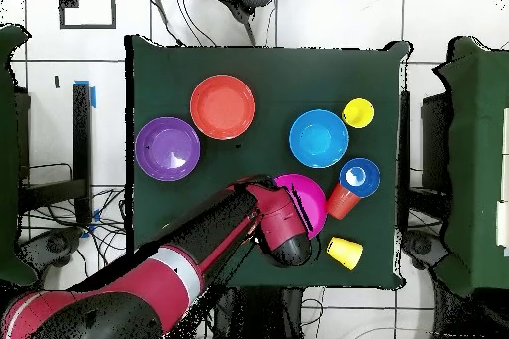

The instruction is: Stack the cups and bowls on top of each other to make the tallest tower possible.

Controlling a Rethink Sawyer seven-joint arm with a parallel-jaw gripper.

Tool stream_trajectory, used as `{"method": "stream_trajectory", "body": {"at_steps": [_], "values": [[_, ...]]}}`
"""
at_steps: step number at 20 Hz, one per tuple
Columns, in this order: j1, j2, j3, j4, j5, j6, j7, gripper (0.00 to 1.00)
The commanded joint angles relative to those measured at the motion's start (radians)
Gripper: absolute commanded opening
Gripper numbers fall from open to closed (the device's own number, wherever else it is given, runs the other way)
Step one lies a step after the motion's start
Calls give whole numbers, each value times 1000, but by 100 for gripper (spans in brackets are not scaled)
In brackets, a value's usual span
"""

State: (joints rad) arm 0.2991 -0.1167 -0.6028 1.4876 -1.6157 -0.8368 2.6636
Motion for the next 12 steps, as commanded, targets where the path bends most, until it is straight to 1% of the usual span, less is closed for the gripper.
{"method": "stream_trajectory", "body": {"at_steps": [1, 6, 12], "values": [[12, 14, 204, 35, 38, -5, 32, 100], [26, 4, 195, 41, 23, -5, 61, 100], [33, 2, 196, 42, 27, 0, 76, 100]]}}
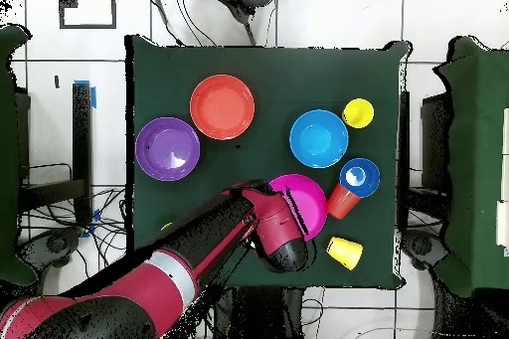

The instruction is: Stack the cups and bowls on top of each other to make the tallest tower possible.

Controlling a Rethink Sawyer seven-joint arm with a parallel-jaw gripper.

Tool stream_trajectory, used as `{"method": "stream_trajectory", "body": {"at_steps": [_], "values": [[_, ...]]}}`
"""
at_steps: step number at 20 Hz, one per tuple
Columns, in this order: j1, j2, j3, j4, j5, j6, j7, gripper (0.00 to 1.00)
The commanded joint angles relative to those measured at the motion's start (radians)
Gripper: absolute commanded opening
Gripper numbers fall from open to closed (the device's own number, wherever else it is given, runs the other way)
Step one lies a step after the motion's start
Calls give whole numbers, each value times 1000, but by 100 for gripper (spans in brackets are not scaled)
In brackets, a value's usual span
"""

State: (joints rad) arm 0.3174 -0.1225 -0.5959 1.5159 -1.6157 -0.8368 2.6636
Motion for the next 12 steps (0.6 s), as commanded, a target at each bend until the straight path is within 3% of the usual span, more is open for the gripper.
{"method": "stream_trajectory", "body": {"at_steps": [1, 12], "values": [[17, 8, 188, 13, 27, 1, 78, 100], [39, 3, 174, 10, 11, -5, 113, 100]]}}
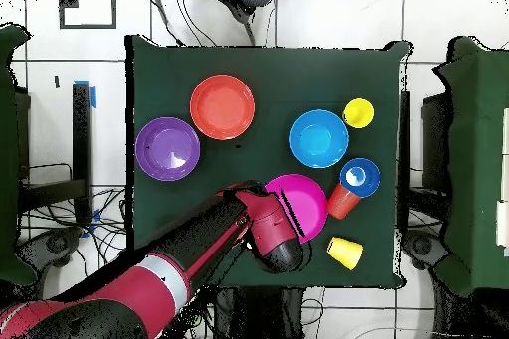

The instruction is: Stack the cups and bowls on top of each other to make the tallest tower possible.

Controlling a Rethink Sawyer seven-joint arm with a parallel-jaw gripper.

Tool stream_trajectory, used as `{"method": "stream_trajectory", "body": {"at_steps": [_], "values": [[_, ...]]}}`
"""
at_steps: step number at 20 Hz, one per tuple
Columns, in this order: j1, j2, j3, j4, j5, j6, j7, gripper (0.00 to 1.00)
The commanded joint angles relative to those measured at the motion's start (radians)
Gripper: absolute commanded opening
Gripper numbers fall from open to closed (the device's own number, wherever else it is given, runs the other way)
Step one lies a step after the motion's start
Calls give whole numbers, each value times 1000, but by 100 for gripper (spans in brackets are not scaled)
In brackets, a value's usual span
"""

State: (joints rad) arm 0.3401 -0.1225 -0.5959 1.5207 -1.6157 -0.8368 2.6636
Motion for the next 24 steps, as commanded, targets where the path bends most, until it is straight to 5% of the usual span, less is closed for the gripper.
{"method": "stream_trajectory", "body": {"at_steps": [1, 24], "values": [[16, 2, 174, 6, 13, -5, 111, 100], [71, 1, 129, -13, -61, -40, 197, 100]]}}
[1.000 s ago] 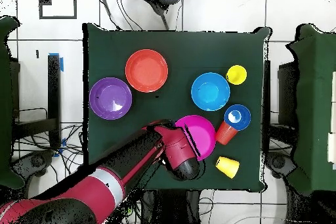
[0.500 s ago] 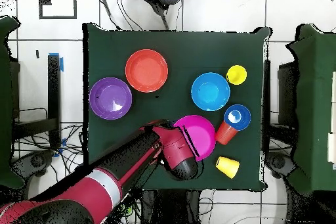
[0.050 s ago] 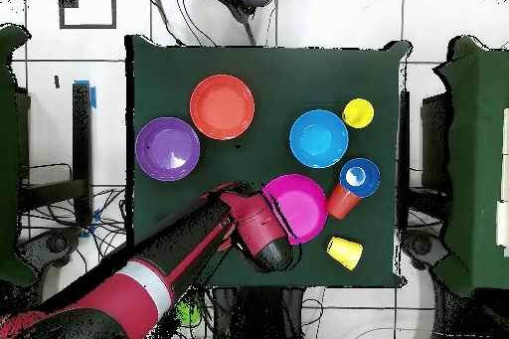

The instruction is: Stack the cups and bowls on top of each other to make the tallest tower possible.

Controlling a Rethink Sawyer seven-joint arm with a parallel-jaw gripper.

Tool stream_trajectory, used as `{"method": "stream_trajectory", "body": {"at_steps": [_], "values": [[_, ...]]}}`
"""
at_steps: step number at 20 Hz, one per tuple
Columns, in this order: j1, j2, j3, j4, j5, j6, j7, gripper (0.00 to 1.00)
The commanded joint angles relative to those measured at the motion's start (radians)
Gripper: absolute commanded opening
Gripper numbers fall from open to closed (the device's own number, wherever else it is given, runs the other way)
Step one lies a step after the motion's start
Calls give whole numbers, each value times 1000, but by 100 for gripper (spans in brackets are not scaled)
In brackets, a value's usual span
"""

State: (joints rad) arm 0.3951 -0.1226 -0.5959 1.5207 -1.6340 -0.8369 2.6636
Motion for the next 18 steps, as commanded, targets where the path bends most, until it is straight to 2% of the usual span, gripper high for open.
{"method": "stream_trajectory", "body": {"at_steps": [1, 11, 18], "values": [[18, 1, 127, -15, -48, -44, 202, 100], [37, 1, 96, -44, -104, -83, 279, 100], [25, -15, 110, -37, -57, -80, 259, 100]]}}
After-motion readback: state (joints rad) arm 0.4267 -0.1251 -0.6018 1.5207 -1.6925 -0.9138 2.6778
